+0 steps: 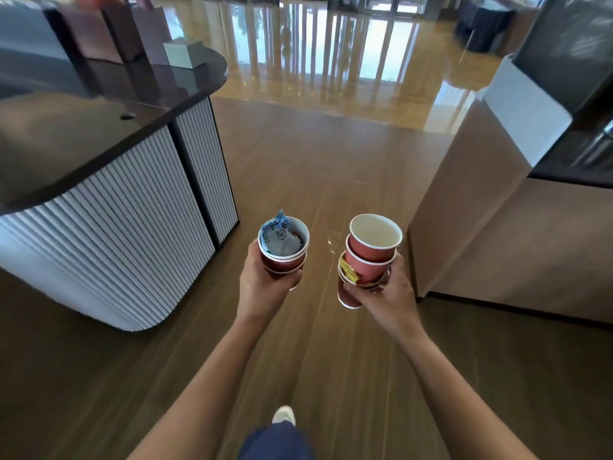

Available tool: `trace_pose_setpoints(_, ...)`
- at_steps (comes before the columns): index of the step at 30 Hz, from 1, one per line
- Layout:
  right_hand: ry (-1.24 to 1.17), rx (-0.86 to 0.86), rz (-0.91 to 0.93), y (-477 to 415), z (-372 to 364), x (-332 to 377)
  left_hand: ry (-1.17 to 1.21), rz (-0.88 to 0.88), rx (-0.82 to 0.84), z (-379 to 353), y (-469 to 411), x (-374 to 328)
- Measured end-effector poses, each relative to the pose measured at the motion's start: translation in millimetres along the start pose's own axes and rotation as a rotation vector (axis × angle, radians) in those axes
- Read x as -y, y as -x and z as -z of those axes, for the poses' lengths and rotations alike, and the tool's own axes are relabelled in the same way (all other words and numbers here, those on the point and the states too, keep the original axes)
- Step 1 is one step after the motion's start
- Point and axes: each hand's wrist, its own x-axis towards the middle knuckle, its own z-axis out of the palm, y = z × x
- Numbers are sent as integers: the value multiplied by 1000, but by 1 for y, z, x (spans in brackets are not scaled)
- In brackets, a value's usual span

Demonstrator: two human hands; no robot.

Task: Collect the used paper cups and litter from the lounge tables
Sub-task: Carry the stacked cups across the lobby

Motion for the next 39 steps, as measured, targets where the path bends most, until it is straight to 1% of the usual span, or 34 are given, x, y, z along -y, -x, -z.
trace_pose_setpoints(14,-8,-64,-21,-262,-61,5,-67,9,27,-49,-275,29)
trace_pose_setpoints(24,33,-88,15,-429,-98,14,-87,-4,8,-95,-434,33)
trace_pose_setpoints(30,14,0,23,-542,-102,8,-63,10,-42,-140,-529,28)
trace_pose_setpoints(39,8,70,60,-722,-105,16,-49,20,-139,-199,-677,11)
